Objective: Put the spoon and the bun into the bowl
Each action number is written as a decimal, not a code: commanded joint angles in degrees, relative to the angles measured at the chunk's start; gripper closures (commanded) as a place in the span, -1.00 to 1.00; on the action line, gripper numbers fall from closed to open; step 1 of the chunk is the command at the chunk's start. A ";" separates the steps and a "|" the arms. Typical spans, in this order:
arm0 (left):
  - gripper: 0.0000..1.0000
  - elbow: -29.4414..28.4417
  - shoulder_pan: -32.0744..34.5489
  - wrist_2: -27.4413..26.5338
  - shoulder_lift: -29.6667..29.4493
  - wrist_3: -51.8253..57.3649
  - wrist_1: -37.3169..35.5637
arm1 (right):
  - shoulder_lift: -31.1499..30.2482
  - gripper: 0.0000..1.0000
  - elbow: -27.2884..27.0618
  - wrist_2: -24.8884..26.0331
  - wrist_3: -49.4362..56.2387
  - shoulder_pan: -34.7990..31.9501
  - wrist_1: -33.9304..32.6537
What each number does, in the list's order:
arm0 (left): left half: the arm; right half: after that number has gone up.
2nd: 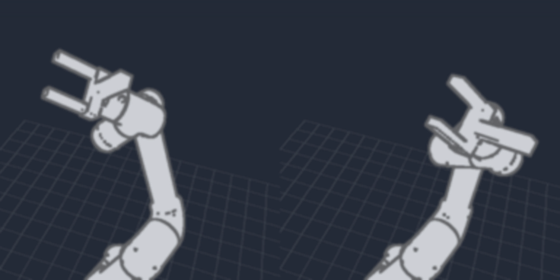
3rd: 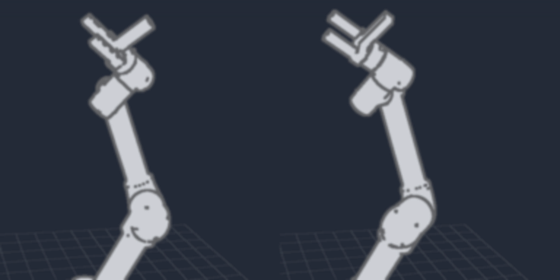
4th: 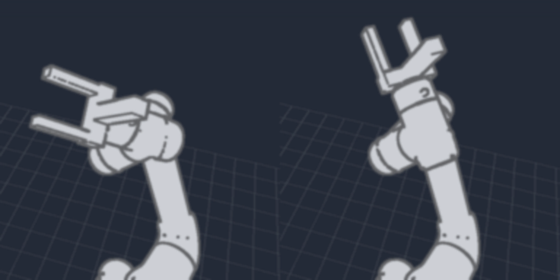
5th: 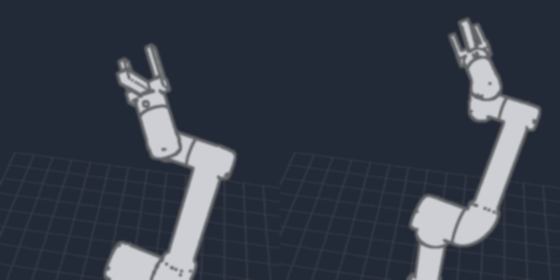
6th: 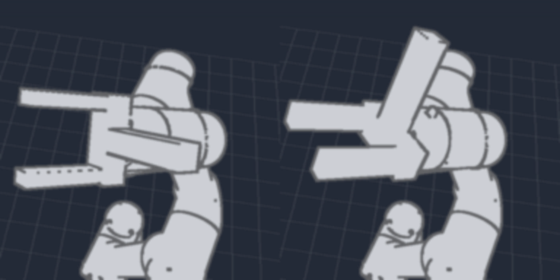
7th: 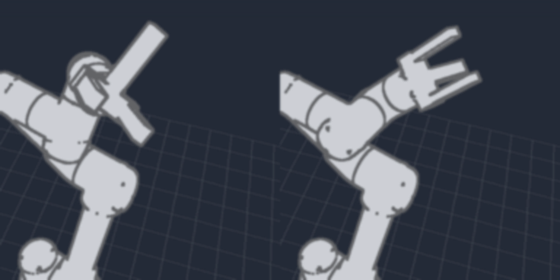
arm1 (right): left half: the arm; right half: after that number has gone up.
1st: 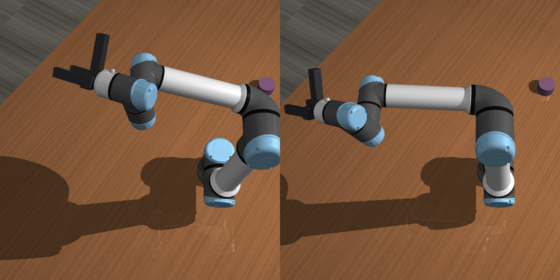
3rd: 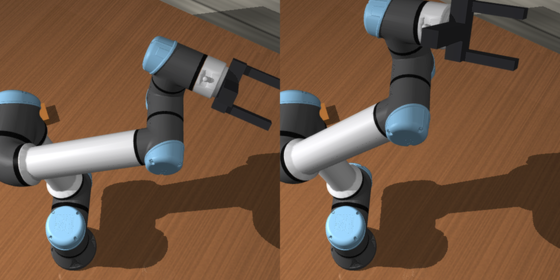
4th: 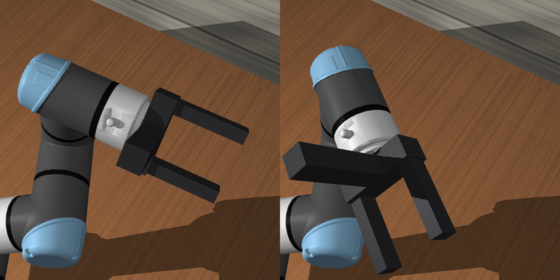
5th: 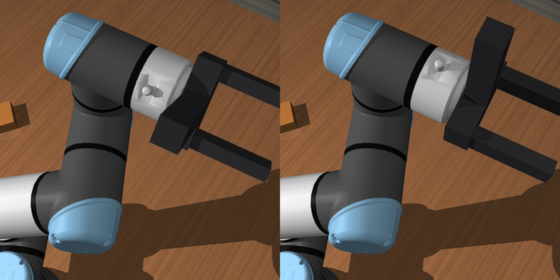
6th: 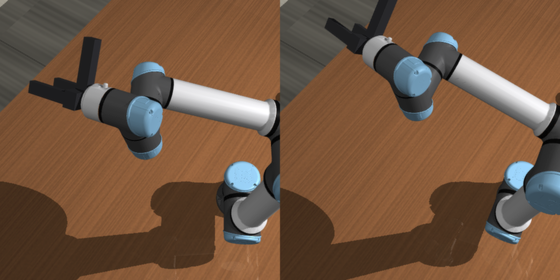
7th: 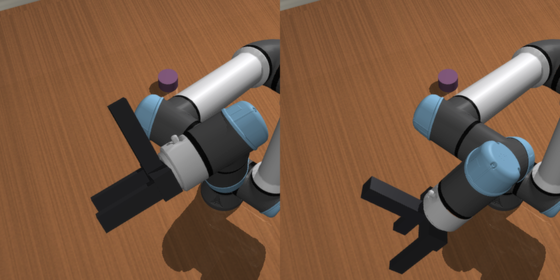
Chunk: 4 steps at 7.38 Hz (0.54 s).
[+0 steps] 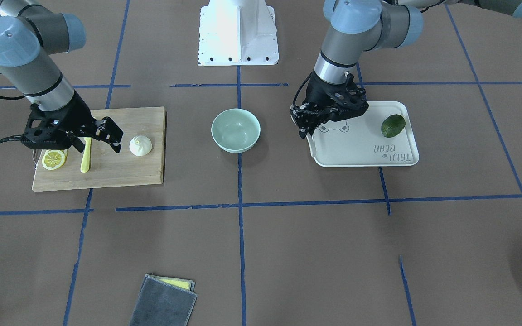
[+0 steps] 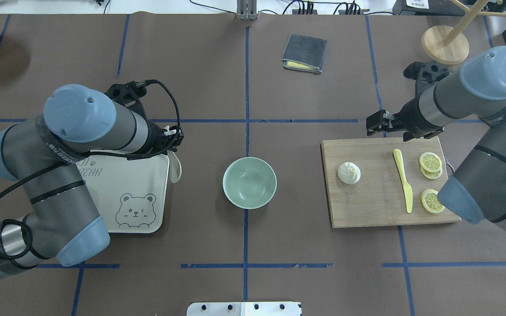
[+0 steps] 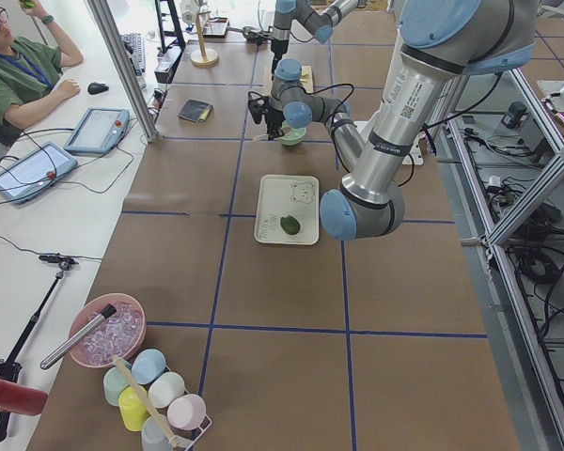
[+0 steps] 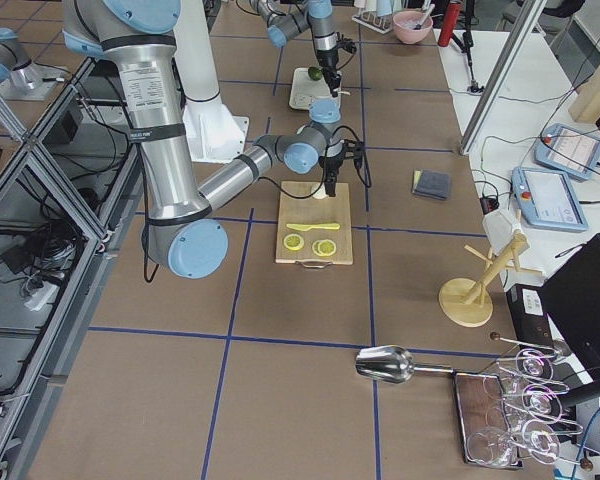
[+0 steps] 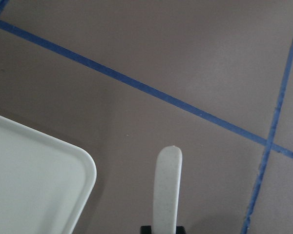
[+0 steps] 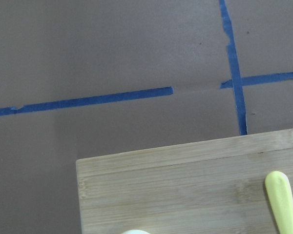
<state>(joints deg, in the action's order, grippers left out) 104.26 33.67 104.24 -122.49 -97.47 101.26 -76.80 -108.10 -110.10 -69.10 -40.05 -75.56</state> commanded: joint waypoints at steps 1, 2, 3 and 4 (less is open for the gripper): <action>1.00 -2.82 -1.58 -0.09 -1.79 -5.61 5.24 | 0.16 -1.00 0.35 6.89 -1.12 6.72 -0.03; 1.00 -3.27 -1.59 -0.09 -2.22 -5.62 5.52 | 0.07 -1.00 1.04 7.96 -1.47 8.48 -0.12; 1.00 -3.37 -1.68 -0.09 -2.66 -5.97 5.61 | 0.07 -1.00 1.23 8.06 -2.26 9.11 -0.20; 1.00 -4.93 -1.68 -0.17 -3.97 -7.80 6.05 | 0.07 -0.99 2.01 8.06 -2.27 9.55 -0.29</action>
<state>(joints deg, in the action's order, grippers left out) 100.72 32.07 104.14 -125.21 -103.60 106.75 -76.71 -106.88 -102.41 -71.01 -31.48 -75.74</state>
